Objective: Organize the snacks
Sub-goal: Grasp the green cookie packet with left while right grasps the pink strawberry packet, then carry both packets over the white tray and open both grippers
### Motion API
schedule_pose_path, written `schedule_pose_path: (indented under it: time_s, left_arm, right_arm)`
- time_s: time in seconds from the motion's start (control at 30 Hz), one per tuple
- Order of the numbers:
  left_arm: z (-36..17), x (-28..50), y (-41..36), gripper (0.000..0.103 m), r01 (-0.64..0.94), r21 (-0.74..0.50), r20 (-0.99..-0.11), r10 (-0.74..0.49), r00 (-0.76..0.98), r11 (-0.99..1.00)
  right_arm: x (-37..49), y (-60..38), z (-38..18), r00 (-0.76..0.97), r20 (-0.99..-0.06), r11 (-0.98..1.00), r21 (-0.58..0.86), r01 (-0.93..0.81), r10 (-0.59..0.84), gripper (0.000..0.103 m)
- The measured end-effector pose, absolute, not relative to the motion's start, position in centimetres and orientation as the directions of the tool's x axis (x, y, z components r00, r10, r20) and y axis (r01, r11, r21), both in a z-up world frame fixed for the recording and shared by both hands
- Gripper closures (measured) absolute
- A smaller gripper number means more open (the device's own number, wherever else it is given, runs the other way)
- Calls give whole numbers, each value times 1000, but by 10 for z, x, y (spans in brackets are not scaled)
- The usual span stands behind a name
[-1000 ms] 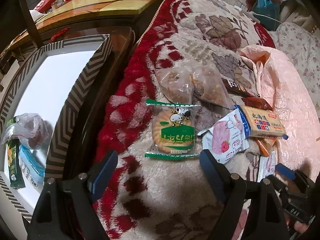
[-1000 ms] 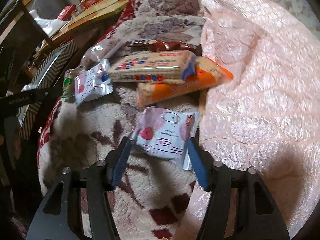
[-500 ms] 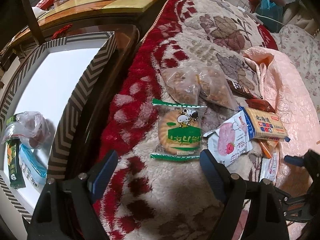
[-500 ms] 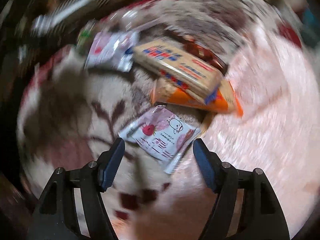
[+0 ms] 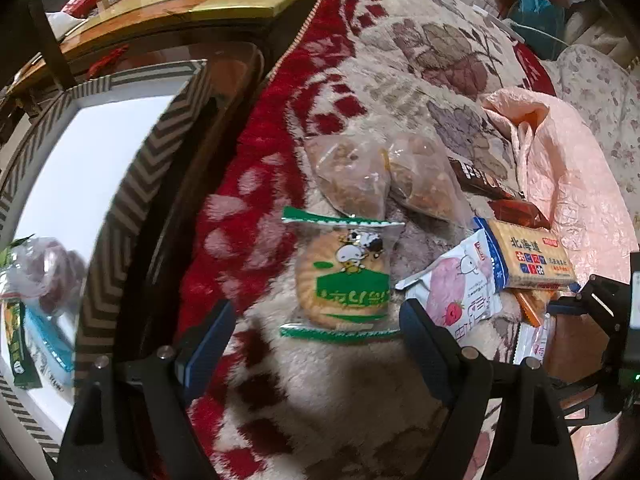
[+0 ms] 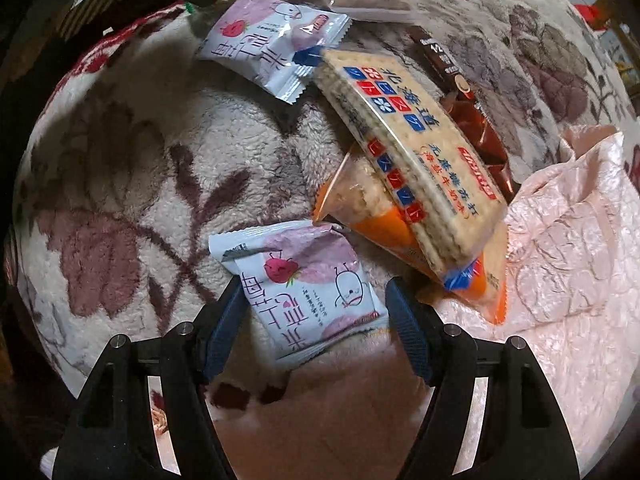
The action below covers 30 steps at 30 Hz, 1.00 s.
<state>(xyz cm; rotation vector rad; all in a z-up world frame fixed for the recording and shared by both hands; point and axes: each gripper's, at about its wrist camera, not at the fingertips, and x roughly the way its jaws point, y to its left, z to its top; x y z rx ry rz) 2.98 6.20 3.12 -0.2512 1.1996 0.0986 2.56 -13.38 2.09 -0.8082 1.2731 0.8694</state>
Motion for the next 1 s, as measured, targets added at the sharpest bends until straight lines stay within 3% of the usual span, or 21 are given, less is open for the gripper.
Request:
schedule_pose_path:
  time_s: [0.4,0.47,0.63,1.0]
  left_arm:
    - [22,48,64,17,-230,-155,-930,-63,361,961]
    - [18,50,67,18,-236,-155,-932,-63,358,959]
    - [16,46,66,50,-192,-196,-916,-110,387,962]
    - [26,24,68,52,-158,-187,-907,-109,406,970]
  right_arm:
    - [35,-125,35,99,-982,589,16,-808,162,41]
    - [34,-120,38,116,-977,614,18,-789,178,48]
    - [33,-111,32,130,-964,689,67,-722,231,50]
    - [13,-131,24,183,-925,807,179,-563,332,52]
